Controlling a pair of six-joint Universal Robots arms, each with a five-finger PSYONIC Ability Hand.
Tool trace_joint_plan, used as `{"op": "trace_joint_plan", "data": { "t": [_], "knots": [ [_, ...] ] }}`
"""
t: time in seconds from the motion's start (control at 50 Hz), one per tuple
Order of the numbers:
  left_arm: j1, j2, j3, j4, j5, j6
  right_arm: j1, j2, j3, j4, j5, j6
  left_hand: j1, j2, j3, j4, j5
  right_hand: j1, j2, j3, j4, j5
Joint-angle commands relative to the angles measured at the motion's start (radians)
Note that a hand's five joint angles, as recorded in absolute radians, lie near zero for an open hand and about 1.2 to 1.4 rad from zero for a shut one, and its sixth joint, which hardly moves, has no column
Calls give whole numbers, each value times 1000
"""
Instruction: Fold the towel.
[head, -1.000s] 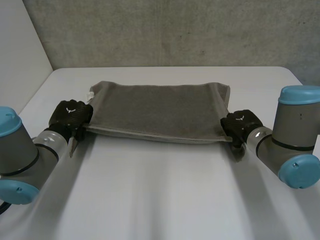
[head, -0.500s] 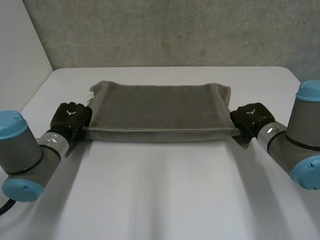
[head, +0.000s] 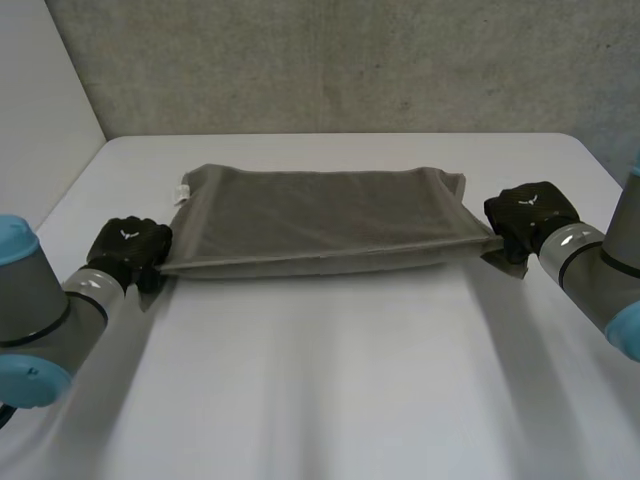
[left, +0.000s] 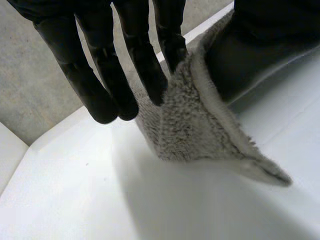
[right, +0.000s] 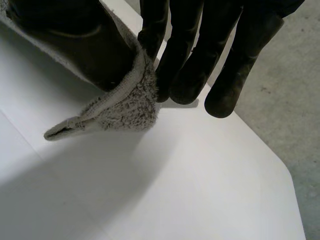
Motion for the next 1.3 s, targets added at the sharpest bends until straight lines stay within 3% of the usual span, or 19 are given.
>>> {"op": "trace_joint_plan", "data": {
  "t": [0.02,0.28,0.36,0.5,0.6,0.7,0.76,1.02,1.14,1.3],
  "knots": [
    [7,51,-11,-58,15,-2,8,-23,-6,7,-4,-4,-30,-65,-74,-73,-222,69,74,58,60,51],
    [32,426,-14,-91,15,-12,-1,-163,-172,244,-44,-139,-30,-65,-74,-73,-222,69,74,58,60,51],
    [29,534,6,-146,20,-11,-27,-223,-258,367,-97,-184,-30,-65,-74,-73,-222,69,74,58,60,51],
    [26,561,-8,-192,79,-6,-81,-260,-289,466,-222,-328,-30,-65,-74,-73,-222,69,74,58,60,51],
    [21,493,-31,-184,102,0,-108,-238,-260,481,-269,-482,-30,-65,-74,-73,-222,69,74,58,60,51],
    [24,314,15,-184,102,15,-105,-136,-224,471,-271,-705,-30,-65,-74,-73,-222,69,74,58,60,51],
    [26,231,52,-186,95,37,-101,-88,-235,446,-280,-759,-30,-65,-74,-73,-222,69,74,58,60,51],
    [-16,-79,319,-193,60,58,-49,165,-312,142,-263,-741,-30,-65,-74,-73,-222,69,74,58,60,51],
    [-30,-207,457,-196,-3,58,-33,302,-433,119,-265,-641,-30,-65,-74,-73,-222,69,74,58,60,51],
    [-31,-306,560,-196,-23,57,-32,455,-589,119,-263,-534,-30,-65,-74,-73,-222,69,74,58,60,51]
  ]
}}
